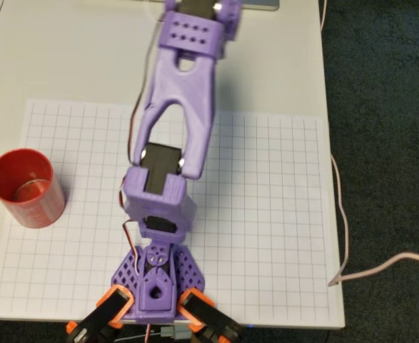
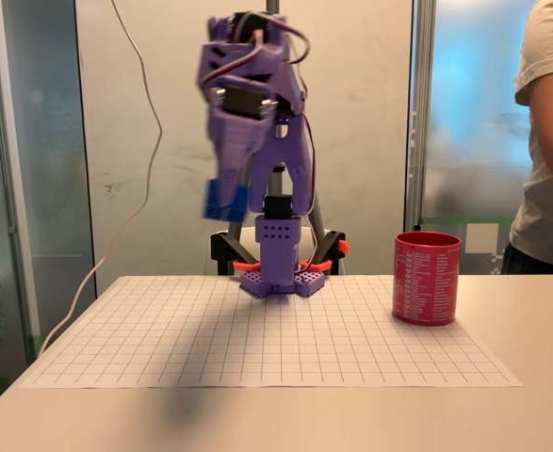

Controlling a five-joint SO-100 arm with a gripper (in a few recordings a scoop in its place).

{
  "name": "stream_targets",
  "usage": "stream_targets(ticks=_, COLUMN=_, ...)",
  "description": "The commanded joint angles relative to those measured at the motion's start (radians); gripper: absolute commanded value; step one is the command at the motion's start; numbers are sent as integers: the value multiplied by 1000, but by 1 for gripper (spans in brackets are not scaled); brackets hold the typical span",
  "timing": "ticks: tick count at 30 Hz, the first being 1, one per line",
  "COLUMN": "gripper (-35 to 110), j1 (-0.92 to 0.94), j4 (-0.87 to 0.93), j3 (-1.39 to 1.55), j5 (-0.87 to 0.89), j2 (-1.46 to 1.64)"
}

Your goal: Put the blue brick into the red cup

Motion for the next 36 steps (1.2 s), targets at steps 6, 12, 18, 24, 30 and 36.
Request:
stream_targets(ticks=6, gripper=0, j1=-341, j4=207, j3=-118, j5=94, j2=199)
stream_targets(ticks=12, gripper=0, j1=-584, j4=267, j3=12, j5=179, j2=339)
stream_targets(ticks=18, gripper=0, j1=-850, j4=267, j3=158, j5=284, j2=469)
stream_targets(ticks=24, gripper=0, j1=-1114, j4=267, j3=244, j5=430, j2=483)
stream_targets(ticks=30, gripper=0, j1=-1296, j4=225, j3=330, j5=532, j2=423)
stream_targets(ticks=36, gripper=0, j1=-1358, j4=144, j3=428, j5=589, j2=365)
